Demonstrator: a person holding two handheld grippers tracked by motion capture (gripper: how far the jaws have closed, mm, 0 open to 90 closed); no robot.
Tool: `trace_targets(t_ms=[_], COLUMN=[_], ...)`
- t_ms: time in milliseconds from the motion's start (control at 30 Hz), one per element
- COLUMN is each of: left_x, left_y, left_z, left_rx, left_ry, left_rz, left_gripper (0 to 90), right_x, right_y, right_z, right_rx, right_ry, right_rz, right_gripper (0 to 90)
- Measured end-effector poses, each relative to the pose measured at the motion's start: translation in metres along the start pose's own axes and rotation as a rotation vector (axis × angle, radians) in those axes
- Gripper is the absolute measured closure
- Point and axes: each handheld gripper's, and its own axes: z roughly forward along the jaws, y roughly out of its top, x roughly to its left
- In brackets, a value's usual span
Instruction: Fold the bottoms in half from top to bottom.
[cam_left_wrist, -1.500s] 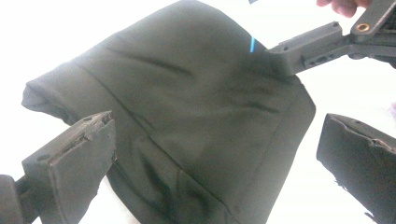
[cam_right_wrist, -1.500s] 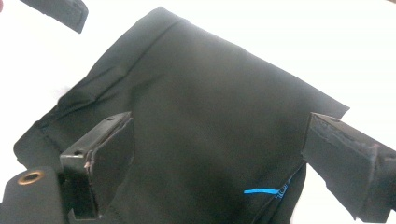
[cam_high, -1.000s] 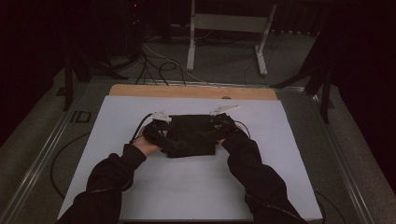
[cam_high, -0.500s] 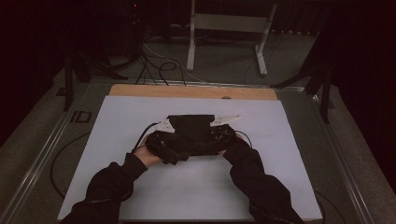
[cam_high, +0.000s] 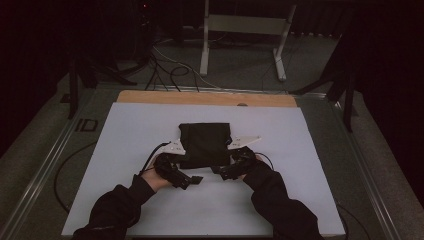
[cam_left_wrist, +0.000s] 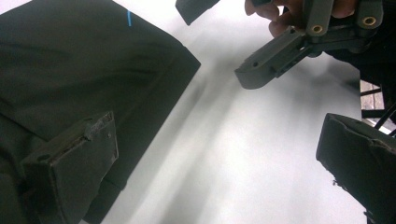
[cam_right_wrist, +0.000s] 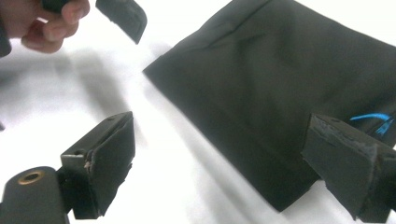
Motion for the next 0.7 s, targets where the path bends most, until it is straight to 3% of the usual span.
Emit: trace_targets(t_ms=[367, 700], left_x=[-0.014, -0.029], left_y=[-0.011, -0.026], left_z=[-0.004, -0.008], left_rx=[-0.006, -0.004], left_ry=[-0.024, -0.044], left_rz=[0.019, 0.048], left_gripper=[0.0, 0.0], right_x=[0.012, 0.023], right_y=[-0.016, -0.025], right_z=[-0.005, -0.016], right_rx=[0.015, 0.007], right_ry=[0.04, 0.075], right_rz=[-0.01, -0.06], right_gripper=[10.1, 10.0])
